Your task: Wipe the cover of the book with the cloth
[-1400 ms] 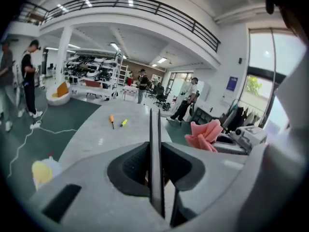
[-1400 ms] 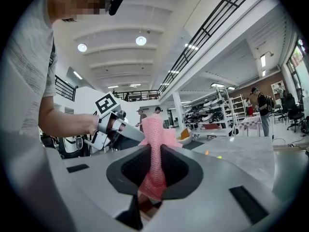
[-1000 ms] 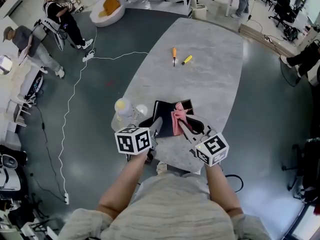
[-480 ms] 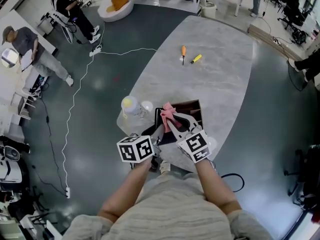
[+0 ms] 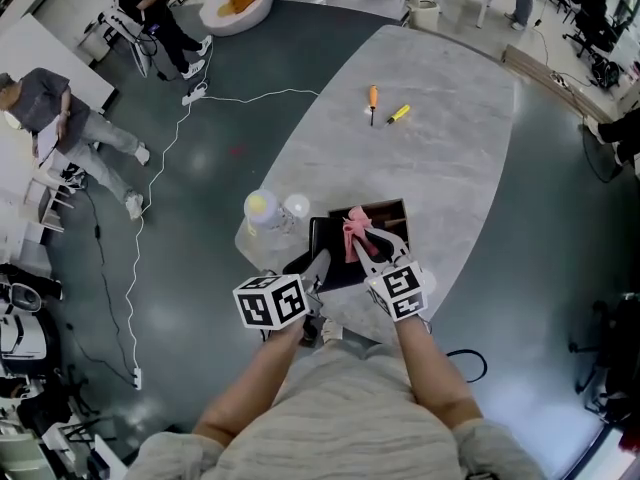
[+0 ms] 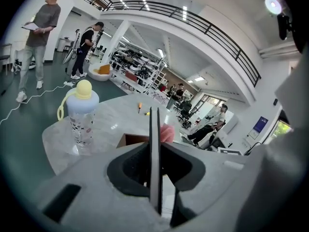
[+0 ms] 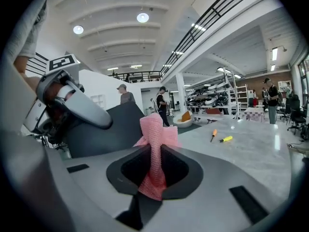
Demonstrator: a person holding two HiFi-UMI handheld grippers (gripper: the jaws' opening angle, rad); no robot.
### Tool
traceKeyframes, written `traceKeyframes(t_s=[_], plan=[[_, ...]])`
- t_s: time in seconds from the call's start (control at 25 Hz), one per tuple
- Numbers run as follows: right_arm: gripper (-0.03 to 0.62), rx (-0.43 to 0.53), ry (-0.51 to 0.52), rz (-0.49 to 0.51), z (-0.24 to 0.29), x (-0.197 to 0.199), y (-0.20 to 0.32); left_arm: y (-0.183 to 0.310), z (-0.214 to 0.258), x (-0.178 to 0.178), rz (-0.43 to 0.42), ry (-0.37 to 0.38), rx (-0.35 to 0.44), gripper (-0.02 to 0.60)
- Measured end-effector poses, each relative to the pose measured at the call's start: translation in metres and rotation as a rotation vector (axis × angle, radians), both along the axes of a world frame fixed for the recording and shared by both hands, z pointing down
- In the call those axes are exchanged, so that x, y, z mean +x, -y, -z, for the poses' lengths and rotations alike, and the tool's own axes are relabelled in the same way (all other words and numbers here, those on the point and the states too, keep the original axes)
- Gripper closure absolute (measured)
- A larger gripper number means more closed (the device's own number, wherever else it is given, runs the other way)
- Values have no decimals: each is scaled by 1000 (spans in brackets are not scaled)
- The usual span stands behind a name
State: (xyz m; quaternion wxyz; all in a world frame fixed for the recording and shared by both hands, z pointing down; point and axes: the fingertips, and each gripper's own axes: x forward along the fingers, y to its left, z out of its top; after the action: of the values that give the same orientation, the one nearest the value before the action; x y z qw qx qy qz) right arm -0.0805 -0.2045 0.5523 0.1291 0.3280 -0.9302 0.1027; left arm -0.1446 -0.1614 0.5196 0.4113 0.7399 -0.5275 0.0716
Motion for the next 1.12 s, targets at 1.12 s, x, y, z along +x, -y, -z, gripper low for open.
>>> traceKeyframes(t_s=[1.12], plan=[[540, -228, 50, -12, -15, -3, -55, -5, -4, -2, 35, -28, -5, 503]])
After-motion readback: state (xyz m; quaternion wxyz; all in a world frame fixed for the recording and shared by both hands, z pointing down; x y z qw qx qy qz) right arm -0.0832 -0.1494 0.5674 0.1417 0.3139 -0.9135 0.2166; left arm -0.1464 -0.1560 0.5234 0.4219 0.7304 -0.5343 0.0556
